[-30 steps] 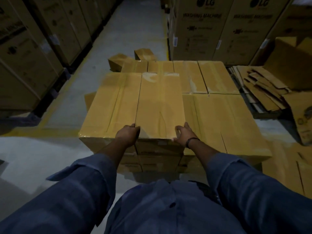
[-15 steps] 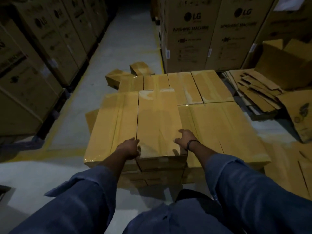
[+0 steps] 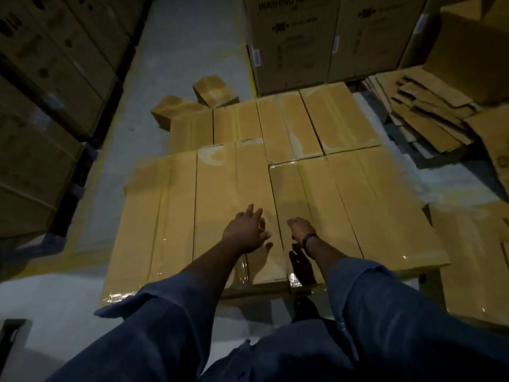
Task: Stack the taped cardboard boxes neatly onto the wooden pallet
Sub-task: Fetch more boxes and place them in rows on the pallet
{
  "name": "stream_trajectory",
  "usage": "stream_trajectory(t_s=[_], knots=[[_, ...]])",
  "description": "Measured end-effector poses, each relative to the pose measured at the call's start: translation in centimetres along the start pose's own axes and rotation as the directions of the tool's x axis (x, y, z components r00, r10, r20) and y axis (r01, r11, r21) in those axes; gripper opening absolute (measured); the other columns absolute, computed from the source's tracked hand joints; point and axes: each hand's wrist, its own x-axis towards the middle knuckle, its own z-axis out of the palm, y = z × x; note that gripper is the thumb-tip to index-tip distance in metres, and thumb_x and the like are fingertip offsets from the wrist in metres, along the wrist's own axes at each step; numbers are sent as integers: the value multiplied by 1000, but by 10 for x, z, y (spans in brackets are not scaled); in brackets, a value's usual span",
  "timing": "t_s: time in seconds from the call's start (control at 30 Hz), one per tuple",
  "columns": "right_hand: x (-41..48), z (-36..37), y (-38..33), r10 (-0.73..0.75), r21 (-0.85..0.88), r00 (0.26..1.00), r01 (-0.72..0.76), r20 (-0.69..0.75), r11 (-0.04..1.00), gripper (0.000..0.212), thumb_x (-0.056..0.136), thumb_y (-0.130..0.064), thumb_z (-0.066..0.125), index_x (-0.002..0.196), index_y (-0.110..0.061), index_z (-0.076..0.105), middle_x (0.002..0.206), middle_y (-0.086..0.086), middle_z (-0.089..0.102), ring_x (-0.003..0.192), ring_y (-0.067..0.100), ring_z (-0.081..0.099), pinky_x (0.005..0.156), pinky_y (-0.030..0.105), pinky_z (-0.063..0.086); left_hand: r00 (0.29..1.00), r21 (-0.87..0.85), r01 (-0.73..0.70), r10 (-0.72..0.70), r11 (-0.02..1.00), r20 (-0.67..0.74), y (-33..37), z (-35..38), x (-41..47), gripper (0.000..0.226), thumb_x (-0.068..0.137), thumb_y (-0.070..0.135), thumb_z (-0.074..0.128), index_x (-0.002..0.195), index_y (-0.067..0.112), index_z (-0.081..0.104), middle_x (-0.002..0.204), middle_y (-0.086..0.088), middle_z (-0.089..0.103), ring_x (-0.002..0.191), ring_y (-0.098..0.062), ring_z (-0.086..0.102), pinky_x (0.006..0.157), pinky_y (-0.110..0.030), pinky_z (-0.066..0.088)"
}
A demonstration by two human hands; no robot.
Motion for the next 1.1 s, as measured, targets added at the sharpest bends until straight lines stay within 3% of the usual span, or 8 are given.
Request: stream_trajectory(t_s=[0.27,0.4,0.53,0.63,0.7,0.8,0.97,1.1], knots=[[56,-6,-1,137,72,985,-146,109,987,51,109,-39,39,134,1,60,142,23,56,128,36,54,98,34,41,999,39,15,-16,999,31,27,0,50,84,103,58,46,165,18,7,173,-9,-4,157,-36,8,122,-50,27],[74,6,3,192,110,972,-207,139,972,55,109,-42,36,135,1,58,140,23,57,128,38,54,102,38,41,996,9,76,-76,997,48,18,9,60,87,102,62,44,165,19,4,173,-7,-7,158,-35,4,122,-50,27],[90,32,14,223,194,948,-268,226,944,63,104,-59,33,129,-11,64,134,18,62,121,36,57,109,48,43,994,12,97,-98,995,55,8,22,66,90,101,63,45,165,22,-4,172,-3,-13,159,-34,-1,125,-51,22],[87,48,12,222,431,910,-367,350,824,66,103,-63,34,141,-15,57,139,9,58,127,28,53,113,44,38,996,-12,86,-86,996,19,8,30,66,90,102,61,45,165,22,-6,172,-3,-15,159,-33,-5,126,-52,21],[76,48,2,206,487,885,-409,417,772,74,99,-68,36,152,-16,45,151,8,48,137,27,45,115,40,33,997,-28,75,-76,997,-9,7,34,63,88,102,60,44,165,21,-4,172,-3,-14,159,-33,-6,126,-51,19],[76,46,3,171,498,886,-391,430,774,70,103,-62,32,157,-17,35,155,10,42,145,30,37,109,37,30,997,-47,70,-72,996,-28,4,38,61,86,103,61,41,165,23,-5,172,-1,-16,159,-30,-9,125,-48,17],[82,37,4,206,356,893,-358,400,863,72,101,-68,33,157,-21,37,160,11,39,146,31,37,117,43,28,996,-50,90,-91,995,-5,5,37,60,88,102,61,42,165,23,-7,172,-2,-16,158,-30,-10,126,-48,15],[74,28,-12,56,247,974,-111,221,963,62,100,-68,36,141,-26,56,148,8,55,126,28,54,110,42,41,988,-37,146,-144,989,52,2,30,50,92,100,65,44,165,22,-4,172,-5,-14,158,-33,-6,128,-51,15]])
